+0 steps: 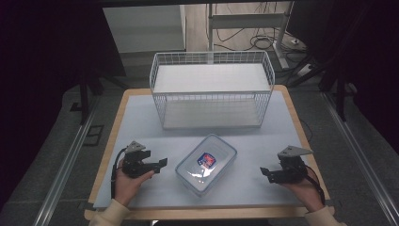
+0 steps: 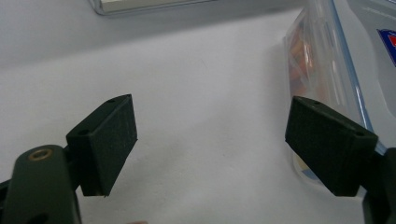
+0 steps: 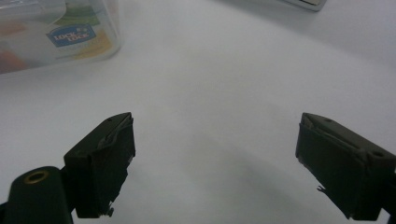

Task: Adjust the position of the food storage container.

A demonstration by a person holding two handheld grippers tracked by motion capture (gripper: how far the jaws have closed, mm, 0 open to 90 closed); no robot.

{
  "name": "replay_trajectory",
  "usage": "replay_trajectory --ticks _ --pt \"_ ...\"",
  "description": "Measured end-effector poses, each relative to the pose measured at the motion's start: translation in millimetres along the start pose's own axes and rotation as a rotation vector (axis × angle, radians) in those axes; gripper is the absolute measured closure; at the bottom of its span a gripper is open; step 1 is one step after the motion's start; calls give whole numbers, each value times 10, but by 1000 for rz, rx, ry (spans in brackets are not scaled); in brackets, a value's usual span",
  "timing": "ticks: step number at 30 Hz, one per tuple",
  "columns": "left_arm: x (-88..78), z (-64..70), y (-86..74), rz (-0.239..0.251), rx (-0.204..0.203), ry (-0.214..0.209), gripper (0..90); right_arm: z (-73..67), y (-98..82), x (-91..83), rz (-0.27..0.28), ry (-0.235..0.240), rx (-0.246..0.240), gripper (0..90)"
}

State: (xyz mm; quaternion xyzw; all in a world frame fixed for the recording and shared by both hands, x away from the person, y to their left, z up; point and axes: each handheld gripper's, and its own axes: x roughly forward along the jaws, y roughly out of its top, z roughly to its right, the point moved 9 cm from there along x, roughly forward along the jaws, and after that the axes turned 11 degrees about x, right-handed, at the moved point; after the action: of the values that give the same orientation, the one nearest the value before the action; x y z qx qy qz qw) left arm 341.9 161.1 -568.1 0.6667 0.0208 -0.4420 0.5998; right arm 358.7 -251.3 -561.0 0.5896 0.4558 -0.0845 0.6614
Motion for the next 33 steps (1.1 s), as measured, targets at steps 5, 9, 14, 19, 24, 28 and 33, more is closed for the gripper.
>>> replay_trajectory --ticks 5,9,14,19,24,28,33 --pt "-59 42 -1 1 4 -15 172 3 34 9 0 4 -3 123" --pt "-107 88 35 15 -4 -38 180 -30 59 2 10 9 -6 125" --pt "-104 104 64 16 2 -45 180 -64 34 -37 14 12 -5 127" --pt "-86 135 153 23 12 -62 208 -39 -44 -23 2 11 -9 128" --pt "-103 167 192 24 11 -78 316 -23 -52 -54 11 5 -2 129" --pt "-154 176 203 26 10 -88 499 -27 -46 -54 13 1 -1 129" --pt "-215 221 225 37 21 -115 708 -37 -45 -18 4 3 -10 129"
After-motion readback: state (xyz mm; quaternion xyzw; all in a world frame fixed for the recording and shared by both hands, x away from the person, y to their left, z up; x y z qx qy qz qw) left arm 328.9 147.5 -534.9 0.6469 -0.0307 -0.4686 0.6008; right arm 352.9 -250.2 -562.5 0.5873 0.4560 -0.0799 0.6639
